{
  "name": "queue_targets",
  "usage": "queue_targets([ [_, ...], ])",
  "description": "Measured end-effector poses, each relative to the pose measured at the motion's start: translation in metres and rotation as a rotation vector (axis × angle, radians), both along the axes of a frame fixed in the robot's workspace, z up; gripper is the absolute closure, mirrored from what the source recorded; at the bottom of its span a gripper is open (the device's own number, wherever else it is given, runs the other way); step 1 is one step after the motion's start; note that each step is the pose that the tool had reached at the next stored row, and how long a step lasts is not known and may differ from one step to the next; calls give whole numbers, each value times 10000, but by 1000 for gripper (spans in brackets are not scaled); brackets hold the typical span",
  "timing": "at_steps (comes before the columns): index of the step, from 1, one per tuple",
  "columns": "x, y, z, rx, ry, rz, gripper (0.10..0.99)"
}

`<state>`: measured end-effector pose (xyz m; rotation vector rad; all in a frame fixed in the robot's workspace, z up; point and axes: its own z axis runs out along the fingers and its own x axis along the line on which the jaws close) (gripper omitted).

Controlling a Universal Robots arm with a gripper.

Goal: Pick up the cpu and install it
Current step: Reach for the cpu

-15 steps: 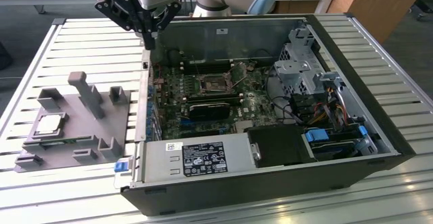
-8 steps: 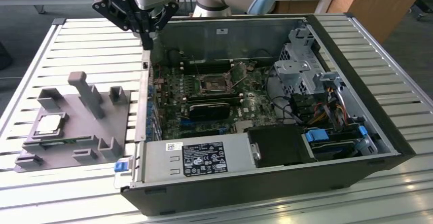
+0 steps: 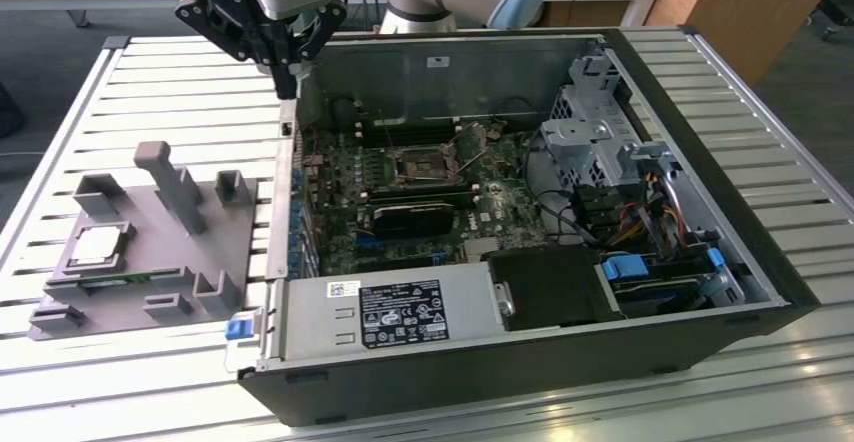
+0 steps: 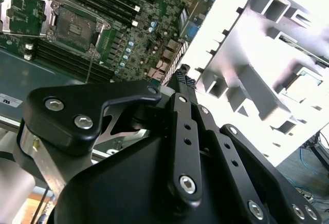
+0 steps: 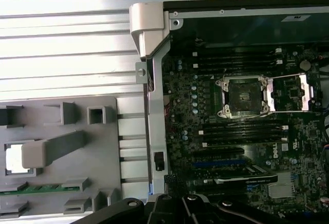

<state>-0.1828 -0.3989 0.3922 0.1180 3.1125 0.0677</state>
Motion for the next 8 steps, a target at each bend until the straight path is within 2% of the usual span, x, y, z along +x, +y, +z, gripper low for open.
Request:
queue_targets([
  [8, -43, 0, -1, 0, 0, 0, 980],
])
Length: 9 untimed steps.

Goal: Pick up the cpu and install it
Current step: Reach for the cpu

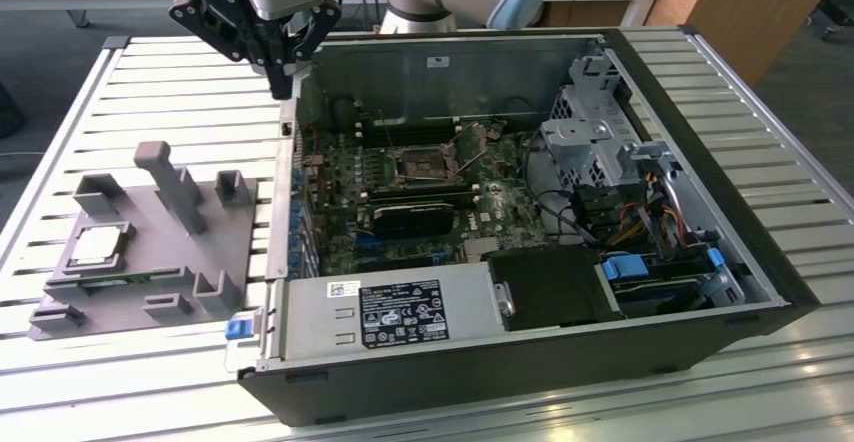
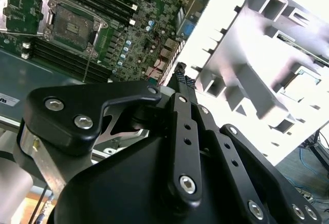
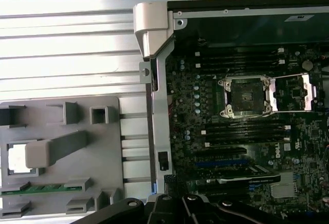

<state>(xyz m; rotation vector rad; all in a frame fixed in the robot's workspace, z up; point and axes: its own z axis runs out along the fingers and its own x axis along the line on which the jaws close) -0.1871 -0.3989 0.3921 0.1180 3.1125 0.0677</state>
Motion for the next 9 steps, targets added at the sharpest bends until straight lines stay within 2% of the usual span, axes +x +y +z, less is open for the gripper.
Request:
queue_targets([
  [9, -49, 0, -1, -1, 0, 1, 980],
])
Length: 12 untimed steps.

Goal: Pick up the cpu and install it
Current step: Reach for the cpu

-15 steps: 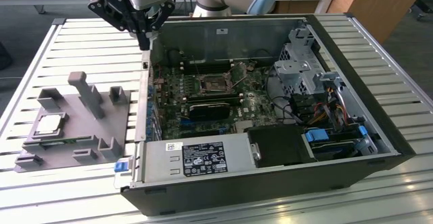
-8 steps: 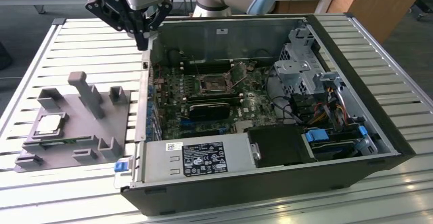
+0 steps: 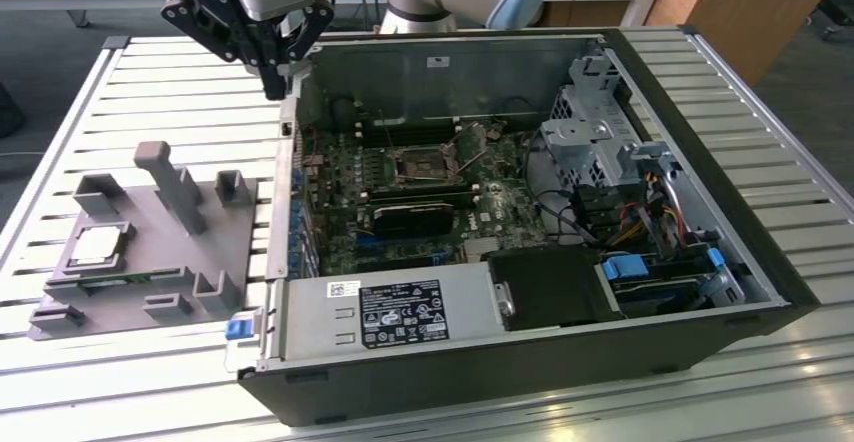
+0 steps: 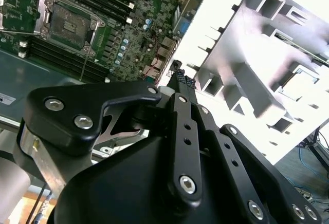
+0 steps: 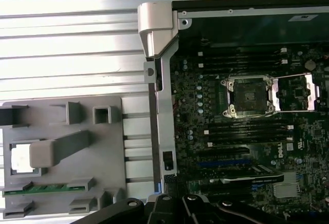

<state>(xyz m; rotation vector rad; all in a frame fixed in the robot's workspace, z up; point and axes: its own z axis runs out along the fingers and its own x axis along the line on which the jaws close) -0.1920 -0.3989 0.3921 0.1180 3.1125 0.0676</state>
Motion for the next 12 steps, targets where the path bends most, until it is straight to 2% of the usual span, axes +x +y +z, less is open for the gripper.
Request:
queue_targets([
  [12, -65, 0, -2, 1, 0, 0, 980],
])
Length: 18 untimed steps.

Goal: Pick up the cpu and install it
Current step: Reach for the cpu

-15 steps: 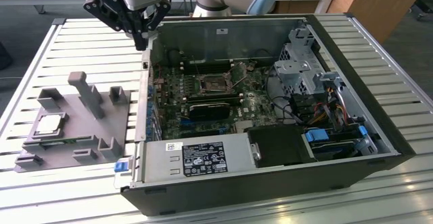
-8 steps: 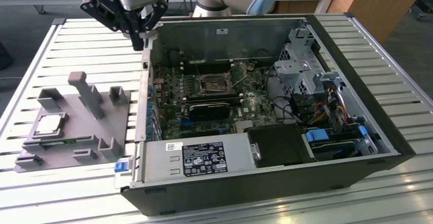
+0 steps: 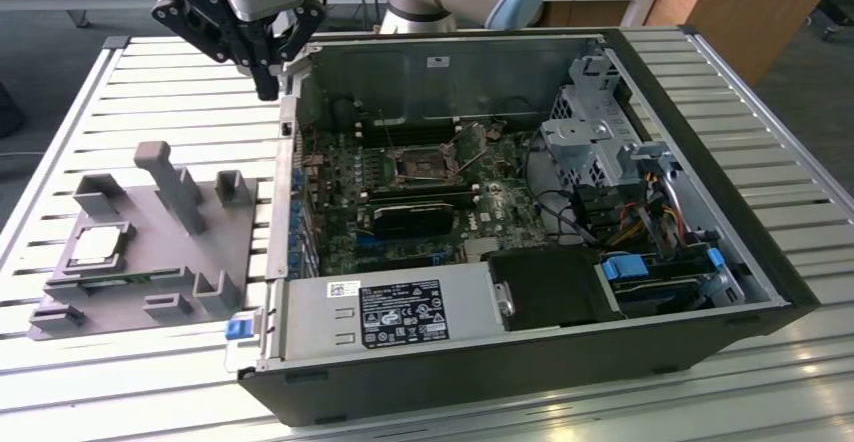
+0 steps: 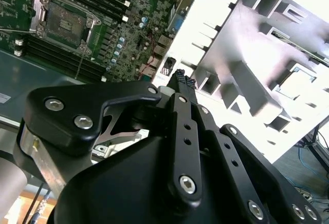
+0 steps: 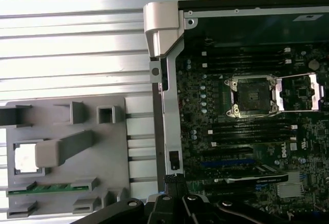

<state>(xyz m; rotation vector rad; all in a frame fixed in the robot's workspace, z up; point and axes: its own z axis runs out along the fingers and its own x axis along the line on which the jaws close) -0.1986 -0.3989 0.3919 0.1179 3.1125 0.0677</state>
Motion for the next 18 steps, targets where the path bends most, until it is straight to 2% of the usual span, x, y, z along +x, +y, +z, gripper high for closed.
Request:
queue_targets([
  [18, -101, 0, -1, -1, 1, 0, 980],
])
